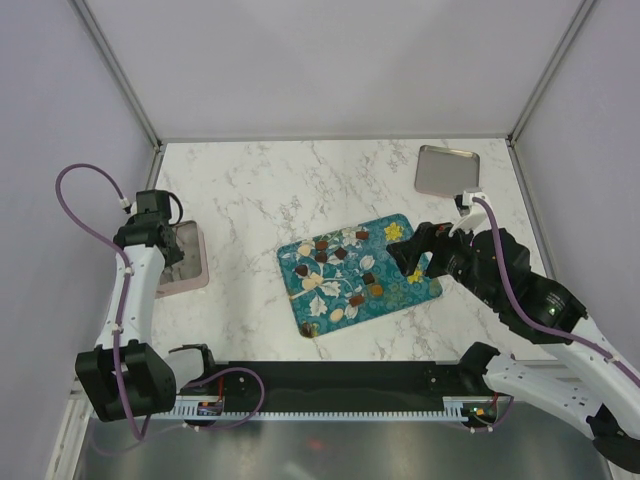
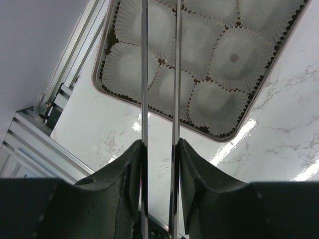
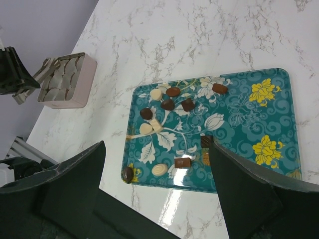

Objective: Pack the chocolate

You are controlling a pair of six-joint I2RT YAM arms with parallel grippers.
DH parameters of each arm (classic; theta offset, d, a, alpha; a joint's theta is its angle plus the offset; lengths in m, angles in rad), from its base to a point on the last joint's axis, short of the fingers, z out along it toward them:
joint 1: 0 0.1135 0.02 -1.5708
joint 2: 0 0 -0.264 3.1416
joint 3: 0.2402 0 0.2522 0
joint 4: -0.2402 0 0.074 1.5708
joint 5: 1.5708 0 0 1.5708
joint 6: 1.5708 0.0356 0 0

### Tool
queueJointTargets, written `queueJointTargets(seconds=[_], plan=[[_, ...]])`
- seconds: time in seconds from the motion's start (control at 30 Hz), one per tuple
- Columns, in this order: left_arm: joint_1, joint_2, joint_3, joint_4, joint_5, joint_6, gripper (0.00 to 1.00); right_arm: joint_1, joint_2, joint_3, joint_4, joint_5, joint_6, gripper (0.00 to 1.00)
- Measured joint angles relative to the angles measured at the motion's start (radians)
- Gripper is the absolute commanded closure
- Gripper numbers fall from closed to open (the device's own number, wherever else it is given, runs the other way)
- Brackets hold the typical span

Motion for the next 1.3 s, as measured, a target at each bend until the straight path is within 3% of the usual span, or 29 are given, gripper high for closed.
queueJointTargets(seconds=[0.3,0.53,0.93,1.03,1.17,1.3], plan=[[0.000,0.005,0.000,0.002,-0.015,0.000,0.57,0.000,0.004,0.000,0.000,0.000,0.000,0.08],[0.000,0.011,0.013,-0.002,-0.019,0.000,0.63,0.000,-0.001,0.000,0.000,0.004,0.000,0.08],[0.000,0.010,0.214,-0.028,0.010,0.016,0.62,0.000,-0.010,0.000,0.000,0.031,0.000,0.08],[0.002,-0.015,0.264,-0.034,0.129,0.022,0.62,0.000,-0.010,0.000,0.000,0.037,0.000,0.08],[-0.020,-0.076,0.286,-0.008,0.407,0.025,0.60,0.000,-0.024,0.000,0.000,0.060,0.000,0.08],[-0.166,-0.151,0.259,0.045,0.573,0.022,0.59,0.000,-0.057,-0.003,-0.002,0.097,-0.001,0.07]])
